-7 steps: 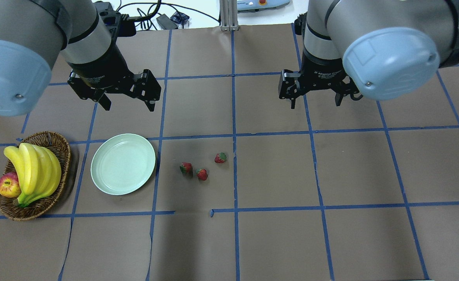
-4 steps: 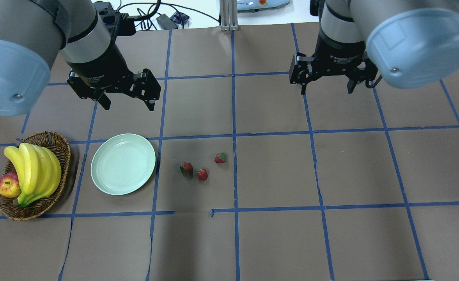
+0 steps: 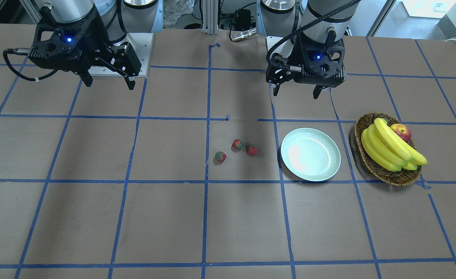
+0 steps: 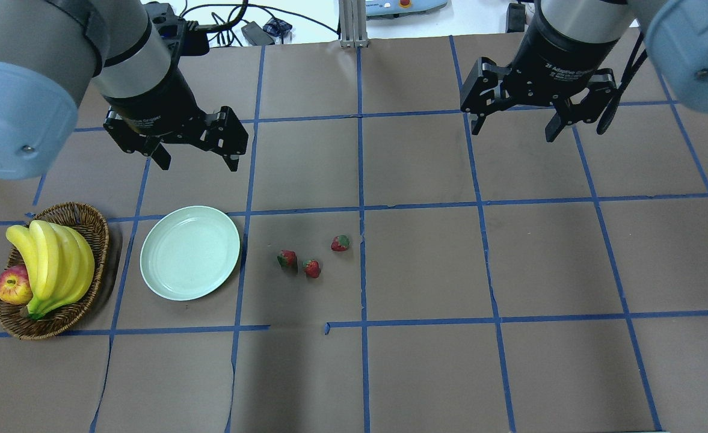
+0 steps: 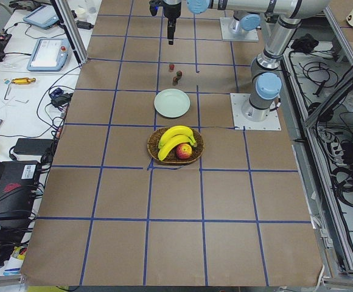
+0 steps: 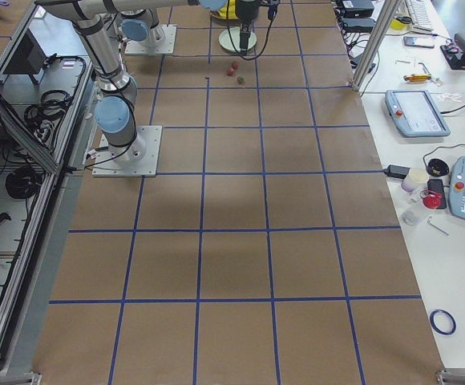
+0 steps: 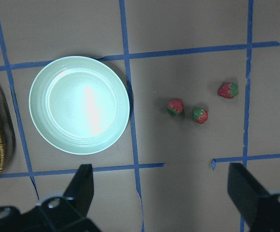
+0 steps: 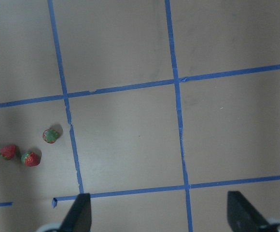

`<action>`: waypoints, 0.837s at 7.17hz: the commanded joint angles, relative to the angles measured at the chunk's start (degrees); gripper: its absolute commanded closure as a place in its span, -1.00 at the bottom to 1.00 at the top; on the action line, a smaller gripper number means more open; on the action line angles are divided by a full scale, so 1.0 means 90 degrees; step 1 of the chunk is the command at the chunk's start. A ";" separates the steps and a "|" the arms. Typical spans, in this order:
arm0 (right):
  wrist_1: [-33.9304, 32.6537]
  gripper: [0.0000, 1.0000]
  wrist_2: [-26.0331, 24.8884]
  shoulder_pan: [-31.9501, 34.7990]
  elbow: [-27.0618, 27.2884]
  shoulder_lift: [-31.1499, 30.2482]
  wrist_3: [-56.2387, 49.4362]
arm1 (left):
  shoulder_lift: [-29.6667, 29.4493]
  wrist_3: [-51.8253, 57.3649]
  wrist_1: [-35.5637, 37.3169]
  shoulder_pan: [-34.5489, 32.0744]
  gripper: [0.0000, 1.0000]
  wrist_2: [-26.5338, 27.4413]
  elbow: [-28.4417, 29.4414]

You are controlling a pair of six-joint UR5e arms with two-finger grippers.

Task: Collect all strawberries into plate
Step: 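Move the left gripper out over the plate toward the strawberries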

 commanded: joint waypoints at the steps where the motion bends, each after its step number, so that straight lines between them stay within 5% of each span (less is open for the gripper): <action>1: -0.0212 -1.00 -0.0121 0.0005 0.0062 -0.0016 -0.0317 | -0.0013 -0.0013 0.0000 0.0000 -1.00 0.0010 -0.0013; 2: -0.0221 -0.67 -0.0082 0.0015 0.0159 -0.0055 -0.0298 | -0.0014 -0.0013 0.0000 0.0000 -1.00 0.0010 -0.0013; 4: -0.0366 -0.72 -0.0178 0.0005 0.0976 -0.0590 -0.0337 | -0.0004 -0.0013 0.0000 0.0000 -1.00 0.0010 -0.0013; 5: -0.0803 -0.97 -0.0198 0.0015 0.1038 -0.0593 -0.0308 | -0.0004 -0.0013 0.0000 0.0000 -1.00 0.0010 -0.0013; 6: -0.0827 -1.00 -0.0189 0.0005 0.0991 -0.0573 -0.0289 | -0.0004 -0.0013 0.0000 0.0000 -1.00 0.0010 -0.0013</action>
